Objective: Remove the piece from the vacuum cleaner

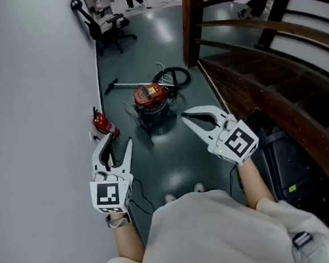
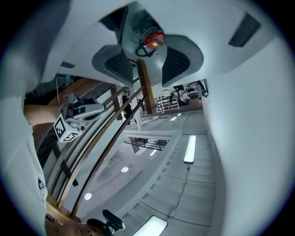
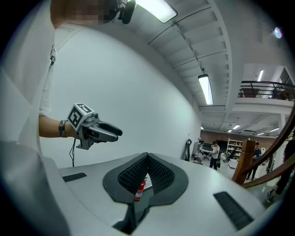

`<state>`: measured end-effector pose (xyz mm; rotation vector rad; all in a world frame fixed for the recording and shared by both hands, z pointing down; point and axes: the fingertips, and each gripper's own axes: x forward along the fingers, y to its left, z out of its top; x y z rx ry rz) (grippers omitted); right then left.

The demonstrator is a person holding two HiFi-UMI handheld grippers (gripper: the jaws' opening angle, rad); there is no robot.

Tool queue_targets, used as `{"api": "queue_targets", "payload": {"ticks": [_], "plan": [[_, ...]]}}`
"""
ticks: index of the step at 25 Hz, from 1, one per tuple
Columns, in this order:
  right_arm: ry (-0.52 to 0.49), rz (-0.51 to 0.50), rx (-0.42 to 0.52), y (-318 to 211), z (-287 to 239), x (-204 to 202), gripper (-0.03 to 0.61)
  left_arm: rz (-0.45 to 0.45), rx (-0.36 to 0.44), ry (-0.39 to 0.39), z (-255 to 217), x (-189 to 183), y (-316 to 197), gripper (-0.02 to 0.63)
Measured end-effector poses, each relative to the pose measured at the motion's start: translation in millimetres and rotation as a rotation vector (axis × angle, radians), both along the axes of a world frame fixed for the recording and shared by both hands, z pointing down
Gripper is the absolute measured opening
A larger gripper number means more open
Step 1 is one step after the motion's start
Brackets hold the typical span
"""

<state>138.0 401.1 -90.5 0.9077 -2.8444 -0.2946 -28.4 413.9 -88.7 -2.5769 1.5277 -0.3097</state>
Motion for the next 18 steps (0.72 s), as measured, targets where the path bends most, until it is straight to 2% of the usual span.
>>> {"api": "queue_targets", "payload": {"ticks": [5,11,18], "plan": [[-0.001,-0.003,-0.005,-1,0,-7,0.029,0.015,-0.022,-0.082,4,1,2,0.198],[0.005,-0.021,0.005,1,0,-11,0.029,0.007,-0.024,-0.108,11,-1,4,0.198],[-0.057,-0.048,0.001,3,-7,-16,0.031,0.044,-0.010,-0.140,5,5,9,0.195]]}}
